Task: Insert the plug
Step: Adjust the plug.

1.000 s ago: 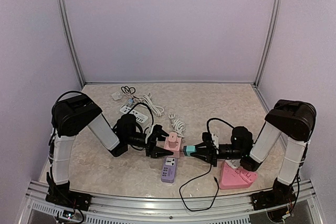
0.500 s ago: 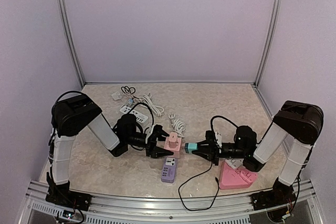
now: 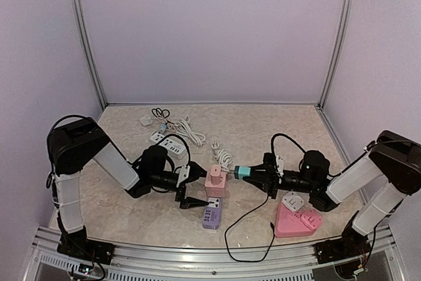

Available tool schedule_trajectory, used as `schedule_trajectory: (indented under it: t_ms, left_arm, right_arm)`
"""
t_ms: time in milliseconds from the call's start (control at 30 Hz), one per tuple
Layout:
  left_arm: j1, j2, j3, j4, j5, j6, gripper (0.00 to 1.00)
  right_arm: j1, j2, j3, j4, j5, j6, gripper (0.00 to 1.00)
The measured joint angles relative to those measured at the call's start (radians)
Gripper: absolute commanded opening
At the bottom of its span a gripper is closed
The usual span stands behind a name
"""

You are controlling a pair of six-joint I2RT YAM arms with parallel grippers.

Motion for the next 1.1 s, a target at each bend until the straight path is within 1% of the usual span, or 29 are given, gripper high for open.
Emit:
schedule_trajectory:
  t_ms: [133, 200, 233, 300, 367, 400, 467, 567, 633, 700, 800, 933, 967, 1100]
  left_arm:
    - [0.003, -0.119, -0.056, -0.13, -0.079, 0.122, 0.99]
    - [0.01, -0.188, -0.063, -0.228, -0.103, 0.166, 0.99]
    - [0.014, -0.232, -0.052, -0.304, -0.109, 0.19, 0.99]
    - [0.023, -0.311, 0.01, -0.478, -0.107, 0.222, 0.99]
    - [0.026, -0.37, 0.09, -0.61, -0.103, 0.245, 0.99]
    - [0.024, -0.4, 0.122, -0.656, -0.102, 0.255, 0.98]
    - [0.014, -0.455, 0.151, -0.698, -0.1, 0.252, 0.94]
    - [-0.022, -0.5, 0.153, -0.662, -0.097, 0.18, 0.81]
    - [-0.05, -0.497, 0.153, -0.613, -0.094, 0.125, 0.75]
    - [-0.072, -0.489, 0.154, -0.57, -0.088, 0.066, 0.73]
    - [-0.097, -0.461, 0.163, -0.508, -0.08, -0.024, 0.74]
    - [-0.114, -0.412, 0.183, -0.428, -0.099, -0.143, 0.73]
    - [-0.119, -0.405, 0.186, -0.411, -0.105, -0.166, 0.72]
    - [-0.146, -0.389, 0.195, -0.346, -0.121, -0.229, 0.57]
  right_arm:
    - [0.0, -0.1, 0.026, -0.156, 0.008, -0.006, 0.0]
    - [0.0, -0.157, 0.047, -0.247, 0.006, -0.011, 0.0]
    - [0.0, -0.189, 0.059, -0.29, 0.006, -0.011, 0.0]
    - [0.0, -0.253, 0.082, -0.365, 0.0, -0.011, 0.0]
    - [0.0, -0.307, 0.097, -0.418, -0.004, -0.012, 0.0]
    - [0.0, -0.327, 0.103, -0.439, -0.005, -0.012, 0.0]
    - [0.0, -0.358, 0.122, -0.486, -0.01, -0.01, 0.0]
    - [0.001, -0.376, 0.141, -0.518, -0.019, 0.003, 0.0]
    - [0.003, -0.385, 0.157, -0.547, -0.023, 0.009, 0.0]
    - [0.019, -0.398, 0.179, -0.575, -0.024, 0.009, 0.0]
    - [0.045, -0.423, 0.202, -0.598, -0.024, 0.01, 0.0]
    - [0.079, -0.445, 0.21, -0.613, -0.02, 0.009, 0.0]
    - [0.087, -0.447, 0.21, -0.617, -0.019, 0.009, 0.0]
    - [0.098, -0.448, 0.21, -0.631, -0.018, 0.009, 0.0]
